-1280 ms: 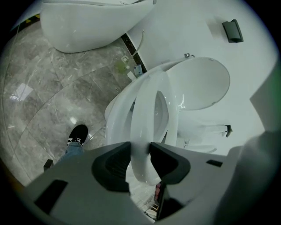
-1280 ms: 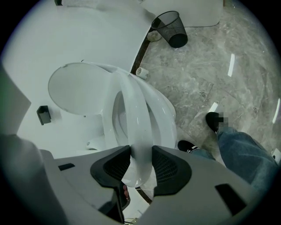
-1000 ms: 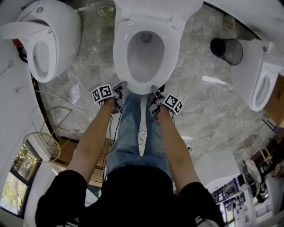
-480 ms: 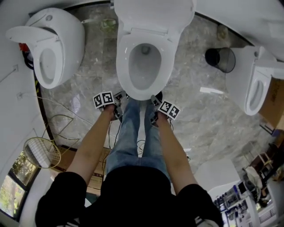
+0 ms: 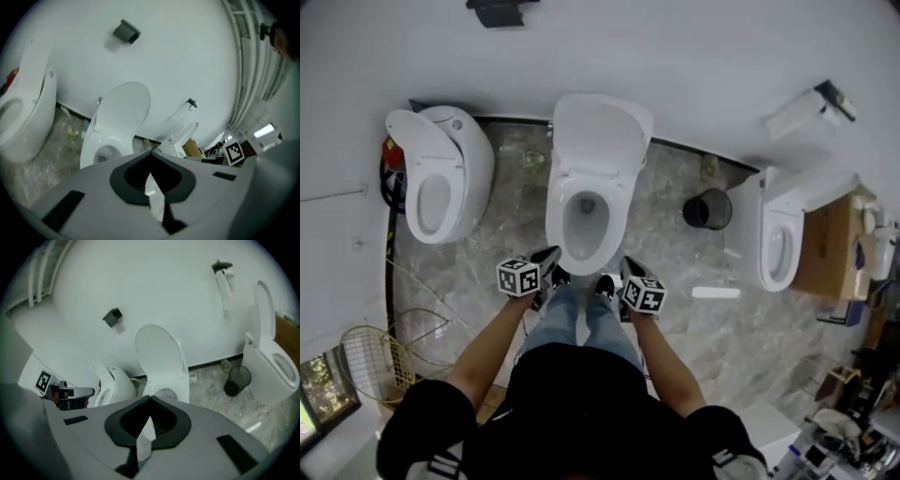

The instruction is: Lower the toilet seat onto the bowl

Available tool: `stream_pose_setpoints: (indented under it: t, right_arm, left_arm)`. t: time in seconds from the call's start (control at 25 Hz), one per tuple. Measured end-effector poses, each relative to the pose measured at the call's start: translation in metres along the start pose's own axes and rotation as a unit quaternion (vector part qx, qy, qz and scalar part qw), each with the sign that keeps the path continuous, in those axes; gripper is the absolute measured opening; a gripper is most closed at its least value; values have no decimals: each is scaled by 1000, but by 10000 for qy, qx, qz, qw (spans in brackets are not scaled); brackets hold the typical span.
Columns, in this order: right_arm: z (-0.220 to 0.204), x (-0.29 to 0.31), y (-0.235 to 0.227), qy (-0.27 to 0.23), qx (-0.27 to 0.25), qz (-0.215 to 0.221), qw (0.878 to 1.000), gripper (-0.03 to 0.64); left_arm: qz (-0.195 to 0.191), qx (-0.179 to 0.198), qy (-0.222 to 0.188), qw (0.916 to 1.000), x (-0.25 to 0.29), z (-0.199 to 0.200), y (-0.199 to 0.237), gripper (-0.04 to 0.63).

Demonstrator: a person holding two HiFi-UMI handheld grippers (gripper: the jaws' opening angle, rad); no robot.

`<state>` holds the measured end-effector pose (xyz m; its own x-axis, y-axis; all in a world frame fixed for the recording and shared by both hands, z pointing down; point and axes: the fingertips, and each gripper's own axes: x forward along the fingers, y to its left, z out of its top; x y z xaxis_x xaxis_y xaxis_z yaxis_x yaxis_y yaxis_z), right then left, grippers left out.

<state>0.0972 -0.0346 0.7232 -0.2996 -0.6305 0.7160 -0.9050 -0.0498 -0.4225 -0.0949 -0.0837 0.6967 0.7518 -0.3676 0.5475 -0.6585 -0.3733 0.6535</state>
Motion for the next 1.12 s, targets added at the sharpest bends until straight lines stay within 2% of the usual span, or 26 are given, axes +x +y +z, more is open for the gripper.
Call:
stream_pose_setpoints:
  t: [0.12, 0.24, 0.32, 0.44, 0.56, 0.68, 0.84, 0.92, 1.12]
  right_arm:
    - [66, -60, 35, -914, -249, 378, 9948, 18]
    - [124, -123, 65, -1824, -456, 654, 9800, 20]
    - [153, -167, 84, -2394, -737, 617, 9661, 20]
    - [183, -229, 105, -3216, -1102, 388, 9396, 20]
    - [198, -280, 113, -3834, -1352, 72, 9136, 20]
    - [203, -311, 119, -4217, -1444, -152, 8950, 18]
    - [215, -327, 124, -4501, -1686, -328, 8763, 18]
    - [218, -331, 125, -4565, -1738, -367, 8718, 18]
    - [221, -331, 131, -4601, -1855, -394, 8674, 18]
  left_arm:
    - [160, 719, -686, 9949, -39, 50, -48, 6]
    - [290, 1299, -1419, 9809, -76, 97, -96, 6]
    - [388, 1799, -1900, 9644, -107, 123, -128, 6]
    - [500, 2397, -2665, 9322, -158, 154, -177, 6]
    - [680, 2658, -3346, 9016, -203, 175, -218, 6]
    - [929, 2685, -3798, 8804, -237, 185, -238, 6]
    - [1212, 3102, -3928, 8572, -247, 189, -244, 6]
    - [1218, 3240, -3921, 8524, -245, 190, -248, 6]
    - [1197, 3182, -3878, 8567, -241, 192, -244, 6]
